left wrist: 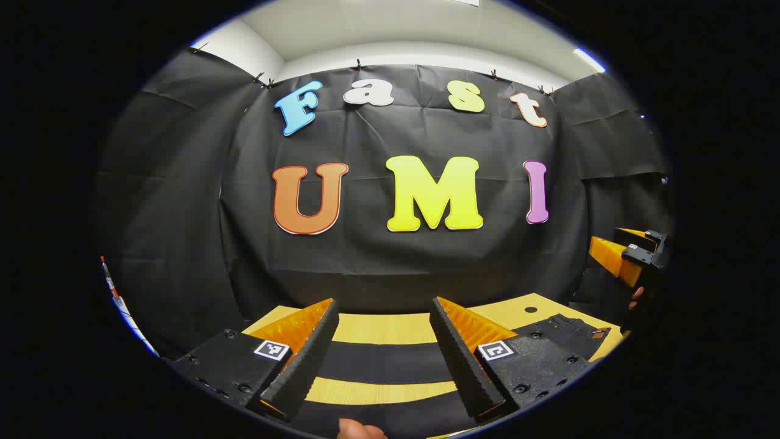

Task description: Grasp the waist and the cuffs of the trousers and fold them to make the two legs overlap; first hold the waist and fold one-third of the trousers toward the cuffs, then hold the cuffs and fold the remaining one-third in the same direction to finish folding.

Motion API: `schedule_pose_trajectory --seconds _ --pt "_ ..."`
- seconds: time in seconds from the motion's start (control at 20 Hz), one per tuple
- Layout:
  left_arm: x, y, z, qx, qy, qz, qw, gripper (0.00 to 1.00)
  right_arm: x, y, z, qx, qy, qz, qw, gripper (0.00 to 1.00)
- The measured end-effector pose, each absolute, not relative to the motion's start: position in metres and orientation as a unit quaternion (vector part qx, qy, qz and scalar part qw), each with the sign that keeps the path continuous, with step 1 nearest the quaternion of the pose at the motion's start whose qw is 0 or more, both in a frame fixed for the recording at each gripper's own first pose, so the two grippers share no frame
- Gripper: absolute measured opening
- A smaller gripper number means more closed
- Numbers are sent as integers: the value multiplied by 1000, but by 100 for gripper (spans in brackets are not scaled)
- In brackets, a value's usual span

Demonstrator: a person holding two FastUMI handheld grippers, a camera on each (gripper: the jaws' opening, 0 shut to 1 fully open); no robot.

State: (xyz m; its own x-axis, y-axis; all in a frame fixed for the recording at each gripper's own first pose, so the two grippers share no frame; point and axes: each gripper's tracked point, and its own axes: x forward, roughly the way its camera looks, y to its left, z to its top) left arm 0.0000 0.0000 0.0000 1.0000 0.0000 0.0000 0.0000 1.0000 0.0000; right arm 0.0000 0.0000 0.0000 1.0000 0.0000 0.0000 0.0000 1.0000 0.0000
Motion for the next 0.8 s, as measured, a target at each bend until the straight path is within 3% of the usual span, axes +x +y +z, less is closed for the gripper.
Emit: schedule_pose_trajectory --seconds 0.3,0.35,0.8 --pt "1 2 5 4 -8 5 1000 100 -1 8 0 -8 1 15 1000 93" --pt "0 2 6 5 -9 4 1000 96 -1 9 0 -8 2 16 1000 93" --pt "-14 5 8 -2 -13 4 1000 96 -13 11 -1 -9 9 19 1000 96"
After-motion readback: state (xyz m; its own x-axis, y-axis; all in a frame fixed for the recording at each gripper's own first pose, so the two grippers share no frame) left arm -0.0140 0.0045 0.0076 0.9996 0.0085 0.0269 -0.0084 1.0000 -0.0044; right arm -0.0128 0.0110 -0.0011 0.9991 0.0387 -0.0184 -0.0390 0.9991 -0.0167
